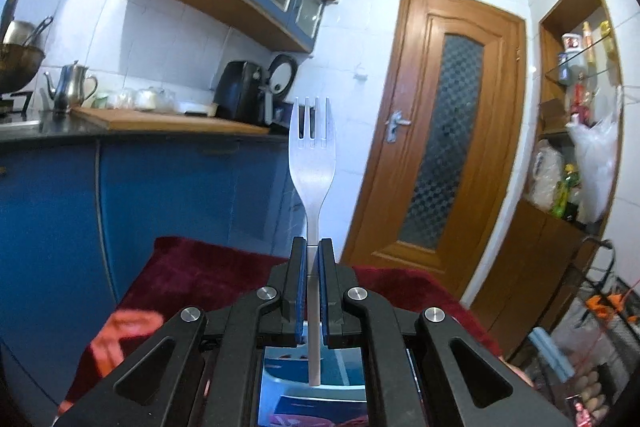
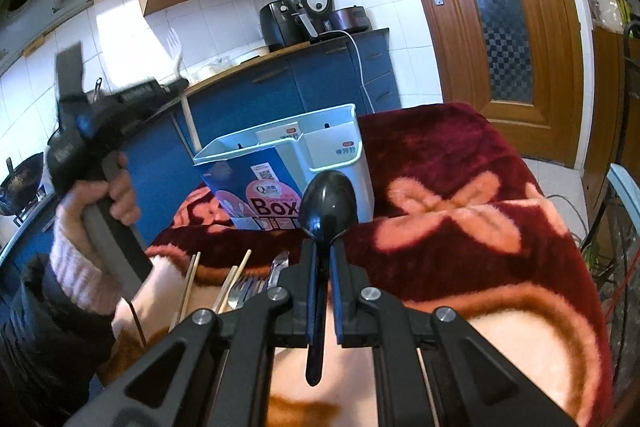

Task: Organize utensils
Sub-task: 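Lift the white fork with the left gripper and carry it over the blue caddy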

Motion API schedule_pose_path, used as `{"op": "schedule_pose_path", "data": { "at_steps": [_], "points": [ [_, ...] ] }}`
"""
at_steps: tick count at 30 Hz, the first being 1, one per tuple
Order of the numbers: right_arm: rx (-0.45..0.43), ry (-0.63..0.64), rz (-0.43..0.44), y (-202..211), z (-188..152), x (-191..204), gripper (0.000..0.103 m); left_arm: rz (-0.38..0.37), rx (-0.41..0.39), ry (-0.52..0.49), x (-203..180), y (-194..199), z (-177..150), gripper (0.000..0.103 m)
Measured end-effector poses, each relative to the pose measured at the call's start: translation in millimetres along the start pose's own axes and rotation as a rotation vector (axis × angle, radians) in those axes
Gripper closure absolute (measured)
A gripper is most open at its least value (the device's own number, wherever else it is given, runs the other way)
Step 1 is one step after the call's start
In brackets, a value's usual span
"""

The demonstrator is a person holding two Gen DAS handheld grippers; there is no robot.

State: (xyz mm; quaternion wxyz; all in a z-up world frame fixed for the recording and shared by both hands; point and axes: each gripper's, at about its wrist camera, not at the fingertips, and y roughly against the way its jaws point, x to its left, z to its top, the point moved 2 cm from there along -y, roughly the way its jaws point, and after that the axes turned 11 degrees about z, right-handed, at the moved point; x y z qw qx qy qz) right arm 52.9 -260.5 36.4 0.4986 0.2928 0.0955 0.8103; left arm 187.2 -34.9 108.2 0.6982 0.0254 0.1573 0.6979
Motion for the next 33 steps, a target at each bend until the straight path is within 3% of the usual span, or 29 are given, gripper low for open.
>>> {"op": "schedule_pose_path", "data": {
  "at_steps": [6, 12, 20, 28, 33],
  "points": [
    [-0.008, 0.046, -0.019, -9, 21, 2, 0.095, 0.003, 0.032, 0.031, 12, -18, -18, 0.097],
    [-0.061, 0.067, -0.009, -26, 52, 1, 0.095, -0.013, -0.023, 0.010, 9, -14, -23, 0.097],
    [-0.132, 0.009, 0.052, -61, 96, -15, 0.095, -0.064, -0.037, 0.088, 11, -24, 0, 0.097],
    [-0.173, 0.035, 0.061, -83, 111, -21, 0.095, -0.046, -0.027, 0.130, 16, -41, -9, 0.097],
    [-0.184, 0.121, 0.032, -98, 109, -16, 0.095, 0.020, -0.055, 0.084, 7, -47, -26, 0.097]
  ]
}}
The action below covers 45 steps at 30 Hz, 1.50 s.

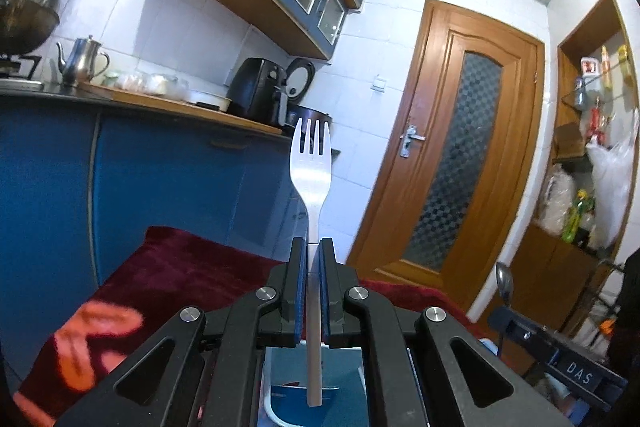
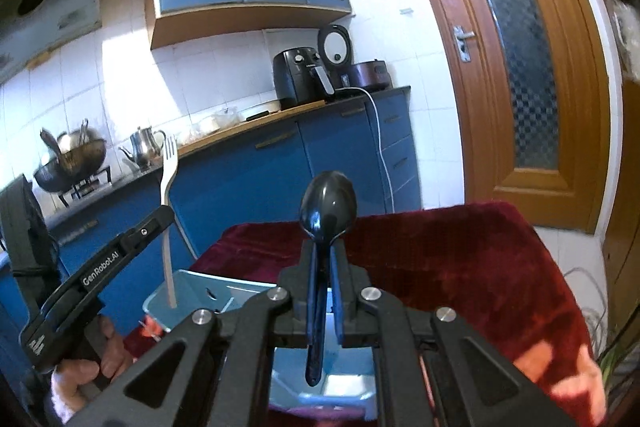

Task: Organize utensils
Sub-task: 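Lift the white fork with the left gripper and carry it over the blue caddy, then lower the fork into the caddy and open the left gripper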

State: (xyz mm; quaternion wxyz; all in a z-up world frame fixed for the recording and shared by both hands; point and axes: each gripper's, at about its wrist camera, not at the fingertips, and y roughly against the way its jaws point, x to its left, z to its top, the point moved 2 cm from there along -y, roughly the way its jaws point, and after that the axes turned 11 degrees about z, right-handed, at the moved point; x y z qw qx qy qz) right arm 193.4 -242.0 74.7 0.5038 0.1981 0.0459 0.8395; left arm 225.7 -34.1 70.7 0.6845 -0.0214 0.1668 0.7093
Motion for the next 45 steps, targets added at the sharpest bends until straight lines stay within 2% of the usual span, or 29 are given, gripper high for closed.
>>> {"op": "schedule_pose_path", "data": {
  "at_steps": [4, 11, 18, 19, 21, 22, 25, 29, 35, 45],
  "points": [
    [0.013, 0.062, -0.021, -9, -7, 0, 0.095, 0.049, -0.011, -0.069, -10, -1, -17, 0.097],
    [0.032, 0.111, -0.033, -10, -17, 4, 0.094, 0.086, 0.025, -0.136, -17, 3, -30, 0.097],
    [0.073, 0.124, -0.050, -6, -20, 8, 0.093, 0.065, 0.093, -0.131, -13, 6, -31, 0.096],
    [0.076, 0.122, -0.055, -5, -20, 8, 0.091, 0.054, 0.102, -0.133, -13, 7, -31, 0.094],
    [0.079, 0.114, -0.055, -4, -20, 8, 0.078, 0.043, 0.114, -0.134, -14, 10, -30, 0.090],
    [0.076, 0.106, -0.052, -2, -20, 8, 0.076, 0.038, 0.115, -0.135, -15, 12, -30, 0.087],
    [0.071, 0.100, -0.050, 3, -20, 9, 0.075, 0.021, 0.118, -0.151, -18, 18, -28, 0.083],
    [0.066, 0.092, -0.051, 10, -17, 12, 0.074, 0.002, 0.140, -0.148, -18, 28, -23, 0.083],
    [0.077, 0.064, -0.076, 28, -17, 19, 0.074, -0.012, 0.221, -0.125, -9, 38, -18, 0.083],
    [0.112, -0.004, -0.105, 65, -22, 30, 0.073, 0.016, 0.272, -0.150, 5, 71, -9, 0.083]
  ]
}}
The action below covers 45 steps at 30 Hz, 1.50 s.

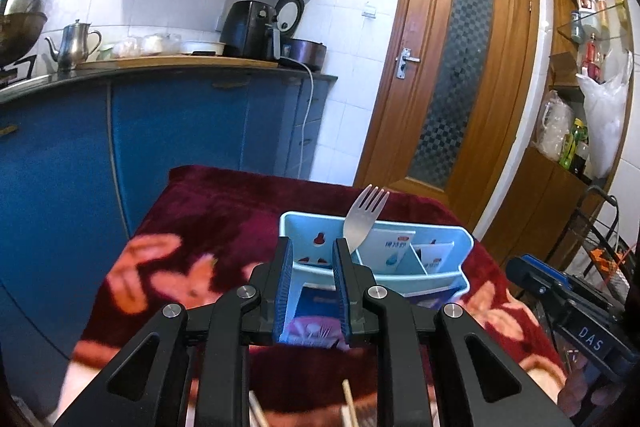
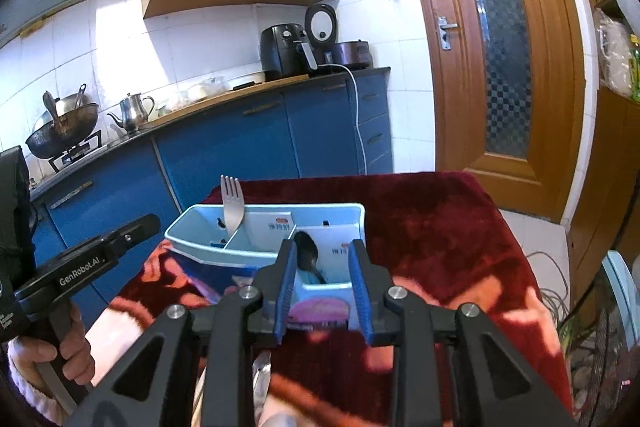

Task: Organize utensils
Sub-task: 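Lower the fork into the caddy and open the left gripper, then move the left gripper back to the wooden chopsticks and close on one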

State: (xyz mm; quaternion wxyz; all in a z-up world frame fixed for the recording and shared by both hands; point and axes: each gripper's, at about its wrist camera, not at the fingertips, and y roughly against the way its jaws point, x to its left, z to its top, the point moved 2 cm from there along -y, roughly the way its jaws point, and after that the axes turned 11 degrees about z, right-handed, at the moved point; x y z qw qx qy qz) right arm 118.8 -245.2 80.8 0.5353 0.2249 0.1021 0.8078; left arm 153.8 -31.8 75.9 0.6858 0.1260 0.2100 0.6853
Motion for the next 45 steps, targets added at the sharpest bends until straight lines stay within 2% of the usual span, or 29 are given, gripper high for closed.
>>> {"op": "schedule_pose_path", "data": {
  "at_steps": [11, 22, 31, 45],
  "points": [
    [0.031, -0.067, -0.018, 38, -27, 3, 0.072, 0.031, 0.080, -0.036, 20, 40, -22, 0.083],
    [0.067, -0.146, -0.030, 63, -61, -2, 0.071, 0.018, 0.185, -0.034, 27, 65, -50, 0.083],
    [0.116, -0.165, -0.046, 69, -84, -4, 0.069, 0.043, 0.302, -0.023, 37, 62, -75, 0.083],
    [0.162, -0.200, -0.058, 76, -108, -12, 0.066, 0.070, 0.423, -0.032, 41, 51, -101, 0.083]
  ]
}}
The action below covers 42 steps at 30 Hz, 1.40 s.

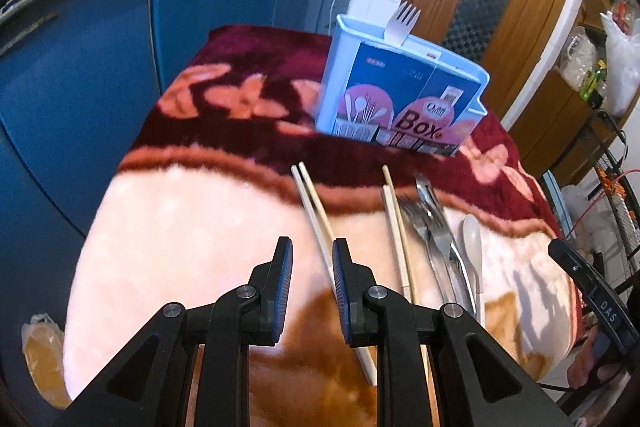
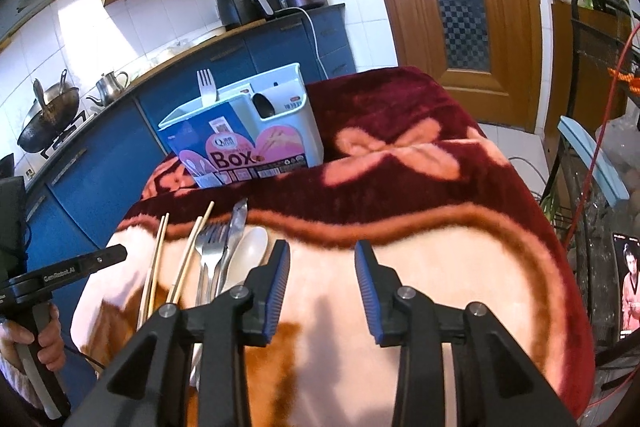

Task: Organize utensils
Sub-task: 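Move the left gripper back to the wooden chopsticks and close on one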

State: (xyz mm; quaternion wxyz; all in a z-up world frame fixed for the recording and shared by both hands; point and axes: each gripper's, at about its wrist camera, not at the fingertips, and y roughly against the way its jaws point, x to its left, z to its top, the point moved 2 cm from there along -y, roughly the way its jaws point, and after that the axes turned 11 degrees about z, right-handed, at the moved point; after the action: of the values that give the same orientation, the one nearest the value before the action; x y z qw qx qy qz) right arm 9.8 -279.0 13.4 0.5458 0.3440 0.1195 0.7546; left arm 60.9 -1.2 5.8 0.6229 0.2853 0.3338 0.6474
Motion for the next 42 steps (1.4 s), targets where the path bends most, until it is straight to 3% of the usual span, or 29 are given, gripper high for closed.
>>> {"op": "schedule_pose_path", "data": {
  "at_steps": [16, 26, 34, 39, 42],
  "points": [
    [0.012, -0.016, 0.000, 0, -3, -7, 0.066, -0.062, 0.116, -0.002, -11, -25, -1, 0.083],
    [0.014, -0.016, -0.001, -2, -3, -7, 0.066, -0.093, 0.172, 0.075, 2, -48, 6, 0.083],
    [0.025, -0.017, 0.006, -3, -3, -6, 0.066, -0.079, 0.206, 0.018, -4, -59, 20, 0.083],
    [0.033, -0.015, 0.004, -5, -3, -5, 0.066, -0.082, 0.210, 0.012, -3, -63, 26, 0.093],
    [0.045, -0.017, 0.008, -7, -3, -3, 0.066, -0.105, 0.211, 0.032, 1, -63, 26, 0.094]
  ]
}}
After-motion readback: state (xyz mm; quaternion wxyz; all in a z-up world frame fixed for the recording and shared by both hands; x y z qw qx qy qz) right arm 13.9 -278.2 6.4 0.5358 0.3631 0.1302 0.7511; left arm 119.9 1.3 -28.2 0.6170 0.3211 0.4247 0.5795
